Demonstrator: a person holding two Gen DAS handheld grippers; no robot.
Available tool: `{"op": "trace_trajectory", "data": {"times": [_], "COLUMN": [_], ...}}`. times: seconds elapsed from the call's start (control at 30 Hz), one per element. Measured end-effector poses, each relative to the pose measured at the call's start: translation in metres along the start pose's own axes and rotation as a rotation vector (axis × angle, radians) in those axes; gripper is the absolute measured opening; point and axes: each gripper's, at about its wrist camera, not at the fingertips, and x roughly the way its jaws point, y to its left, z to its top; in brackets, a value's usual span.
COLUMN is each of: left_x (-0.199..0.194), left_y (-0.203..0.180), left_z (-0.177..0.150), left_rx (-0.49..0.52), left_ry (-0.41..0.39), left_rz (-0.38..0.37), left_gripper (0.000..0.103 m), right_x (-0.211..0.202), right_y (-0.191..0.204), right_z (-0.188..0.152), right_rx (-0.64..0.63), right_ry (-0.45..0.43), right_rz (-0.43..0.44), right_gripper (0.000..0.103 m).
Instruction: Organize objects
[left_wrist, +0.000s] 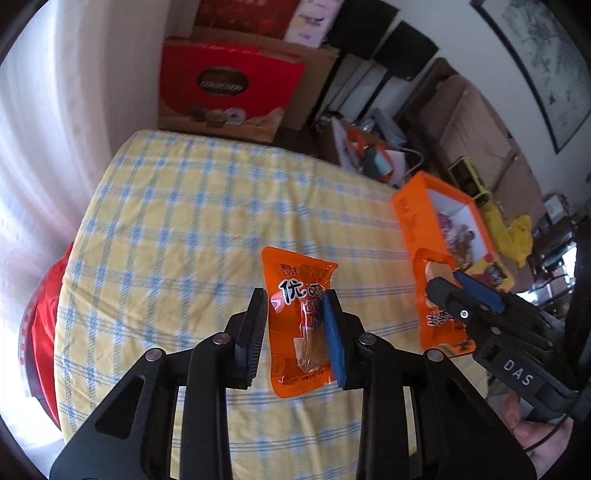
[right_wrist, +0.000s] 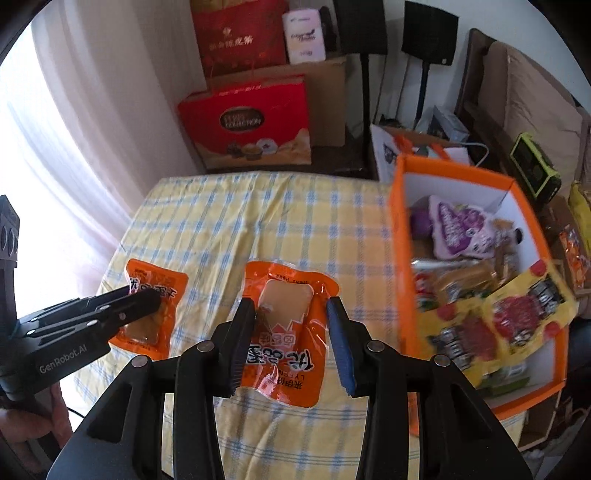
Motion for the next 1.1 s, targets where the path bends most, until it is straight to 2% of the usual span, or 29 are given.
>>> {"op": "trace_trajectory", "data": {"times": [0.4,0.67,0.77,1.1], "left_x": [-0.007,0.010,0.019,0.041], "left_y": [-0.072,-0.124,-0.145,-0.185], "left_z": [0.023,0.025,0.023,0.021], "left_rx": [0.067,0.108,0.130,0.178], "left_ry": [-0.016,0.004,0.016,0.040], "left_rz": [-0.065,-0.111,-0.121,-0.121], "left_gripper": [0.028,0.028,0.016,0.016], "right_x": [-0.039,-0.054,-0.059,-0.061], "right_y": [-0.048,-0.086,-0.101,-0.146], "right_z": [0.012,0.011,0.010,0.004], "right_rx": [0.034,0.070,0.081,0.130], "right_ry": [-0.044,-0.055,-0.056,-0.046], "right_rz": [-0.059,-0.094,-0.108,-0.135], "right_gripper": [0.040,0.040,0.040,0.040]}}
